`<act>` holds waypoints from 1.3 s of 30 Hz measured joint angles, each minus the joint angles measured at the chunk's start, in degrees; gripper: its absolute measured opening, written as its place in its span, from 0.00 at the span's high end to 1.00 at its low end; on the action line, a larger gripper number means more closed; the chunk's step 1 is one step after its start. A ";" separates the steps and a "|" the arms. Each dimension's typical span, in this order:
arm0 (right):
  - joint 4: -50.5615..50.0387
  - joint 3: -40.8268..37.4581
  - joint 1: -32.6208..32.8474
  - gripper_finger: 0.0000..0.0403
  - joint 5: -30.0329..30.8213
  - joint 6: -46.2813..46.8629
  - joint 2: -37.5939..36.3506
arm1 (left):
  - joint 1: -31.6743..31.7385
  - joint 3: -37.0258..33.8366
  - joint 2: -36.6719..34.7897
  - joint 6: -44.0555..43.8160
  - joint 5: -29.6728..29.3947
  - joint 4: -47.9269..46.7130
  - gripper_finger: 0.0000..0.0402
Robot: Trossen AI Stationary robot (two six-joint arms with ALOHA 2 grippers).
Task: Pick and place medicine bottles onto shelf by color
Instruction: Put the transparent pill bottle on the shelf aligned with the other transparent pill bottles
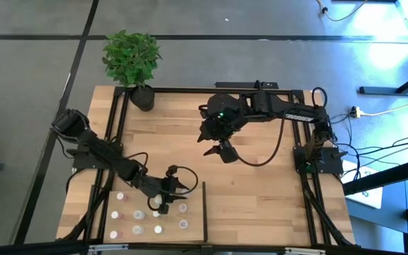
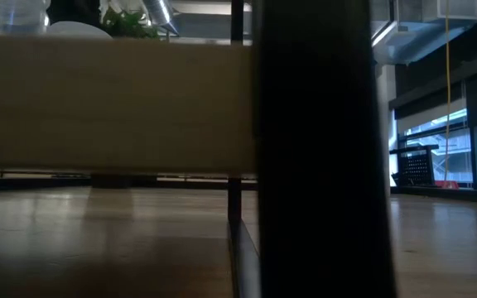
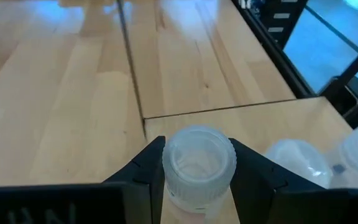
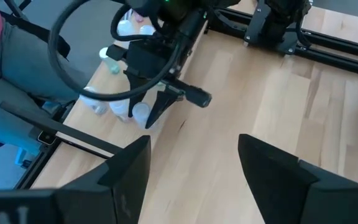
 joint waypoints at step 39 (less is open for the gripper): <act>0.85 0.00 -0.02 0.39 0.00 0.00 0.00 | -1.43 0.16 2.73 -2.76 0.27 0.67 0.68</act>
